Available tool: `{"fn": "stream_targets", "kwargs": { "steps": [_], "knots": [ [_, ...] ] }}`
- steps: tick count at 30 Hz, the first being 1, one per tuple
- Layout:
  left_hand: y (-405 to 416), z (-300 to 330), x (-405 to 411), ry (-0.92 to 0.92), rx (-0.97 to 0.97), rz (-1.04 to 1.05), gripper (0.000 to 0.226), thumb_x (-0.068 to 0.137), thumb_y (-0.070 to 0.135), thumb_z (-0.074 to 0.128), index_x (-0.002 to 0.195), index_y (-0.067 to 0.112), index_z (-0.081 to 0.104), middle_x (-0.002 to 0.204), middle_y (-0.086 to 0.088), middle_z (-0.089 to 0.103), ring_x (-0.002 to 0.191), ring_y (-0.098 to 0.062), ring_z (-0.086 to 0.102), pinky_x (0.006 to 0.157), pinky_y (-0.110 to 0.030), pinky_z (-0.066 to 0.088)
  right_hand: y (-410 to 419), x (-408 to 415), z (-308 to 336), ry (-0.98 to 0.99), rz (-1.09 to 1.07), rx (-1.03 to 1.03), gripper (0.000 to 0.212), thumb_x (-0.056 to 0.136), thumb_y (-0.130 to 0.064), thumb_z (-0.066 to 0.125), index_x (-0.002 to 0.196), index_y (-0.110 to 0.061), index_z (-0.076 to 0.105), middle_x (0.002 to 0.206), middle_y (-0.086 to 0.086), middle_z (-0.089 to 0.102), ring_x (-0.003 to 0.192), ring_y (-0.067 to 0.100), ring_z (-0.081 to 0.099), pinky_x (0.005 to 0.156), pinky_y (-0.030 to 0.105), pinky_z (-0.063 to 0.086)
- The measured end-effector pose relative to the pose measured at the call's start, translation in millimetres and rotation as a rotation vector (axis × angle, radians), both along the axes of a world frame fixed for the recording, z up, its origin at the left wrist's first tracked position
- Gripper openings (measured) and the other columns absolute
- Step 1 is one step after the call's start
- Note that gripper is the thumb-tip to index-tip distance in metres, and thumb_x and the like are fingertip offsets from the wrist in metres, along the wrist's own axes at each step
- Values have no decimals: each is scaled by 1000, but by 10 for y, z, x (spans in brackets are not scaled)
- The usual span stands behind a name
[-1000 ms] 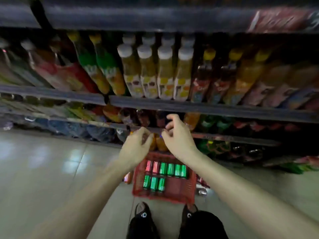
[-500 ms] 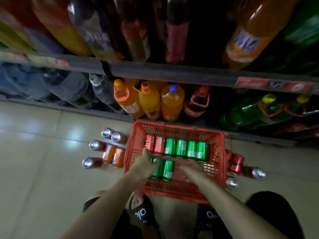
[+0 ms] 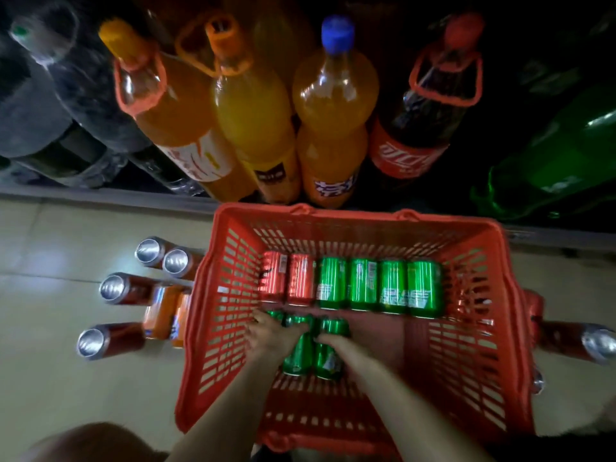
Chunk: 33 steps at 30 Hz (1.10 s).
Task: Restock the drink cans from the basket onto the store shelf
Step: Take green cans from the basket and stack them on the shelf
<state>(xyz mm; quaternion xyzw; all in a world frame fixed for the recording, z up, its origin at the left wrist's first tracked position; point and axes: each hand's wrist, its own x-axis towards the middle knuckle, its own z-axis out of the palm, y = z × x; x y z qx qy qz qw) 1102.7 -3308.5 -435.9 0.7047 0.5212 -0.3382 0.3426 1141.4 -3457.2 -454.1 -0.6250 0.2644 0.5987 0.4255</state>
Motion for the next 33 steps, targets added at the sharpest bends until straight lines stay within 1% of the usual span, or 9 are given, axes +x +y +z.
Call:
{"fn": "stream_targets", "kwargs": {
  "steps": [2,4,7,11,15,18,23,28,33],
  "knots": [
    [17,-79,-7,-2,5,12,137,78,68,78,164,5,-9,170,-26,6,158,-45,12,128,-53,22,-22,-32,-40,21,-50,-7,42,75,-45,82,106,-17,74,97,1,75,89,15,70,72,24,51],
    [98,-236,-45,-50,-45,74,146,62,79,82,165,10,6,167,-22,25,153,-43,27,125,-54,30,-54,-45,-116,14,-70,-6,61,62,-50,89,112,-18,75,109,6,77,104,23,71,95,34,55],
    [234,-682,-219,-132,-159,115,145,30,93,81,153,28,39,151,-6,53,139,-31,49,117,-54,42,-160,3,-200,-23,-90,5,73,49,-51,91,113,-20,75,102,5,76,98,21,70,94,41,55],
    [153,-412,-108,-176,-365,226,137,46,75,93,157,23,33,157,-4,43,146,-35,43,122,-52,36,-306,61,-284,-8,-106,45,75,41,-46,91,109,-18,77,103,8,80,101,29,75,100,47,56],
    [143,-360,-112,-139,-435,184,145,37,82,90,158,24,33,158,-9,44,145,-33,42,121,-54,36,-383,124,-221,29,-111,91,44,76,-23,85,116,-10,74,109,15,78,109,36,73,104,51,54],
    [122,-368,-105,-120,-513,218,141,34,79,93,153,24,39,151,-11,51,138,-34,50,116,-54,42,-396,165,-216,92,-130,128,46,75,-14,84,119,-6,73,116,19,76,114,38,70,102,51,54],
    [79,-300,-80,-153,-676,339,114,49,66,97,145,24,50,146,-12,57,135,-33,55,113,-57,45,-368,203,-155,158,-188,234,33,83,-6,73,116,-5,72,121,21,73,115,38,69,100,49,53],
    [37,-186,-57,-174,-793,386,60,80,52,81,127,24,57,127,-13,66,111,-28,66,83,-45,56,-349,206,-169,165,-175,260,23,82,-7,71,105,-8,72,110,17,73,105,33,69,103,51,52],
    [55,-184,-85,-165,-809,341,91,59,56,95,137,29,57,136,-13,66,124,-35,65,102,-58,53,-372,189,-128,152,-167,271,39,83,-6,68,122,-5,69,114,18,72,106,33,70,93,48,56]
  ]
}}
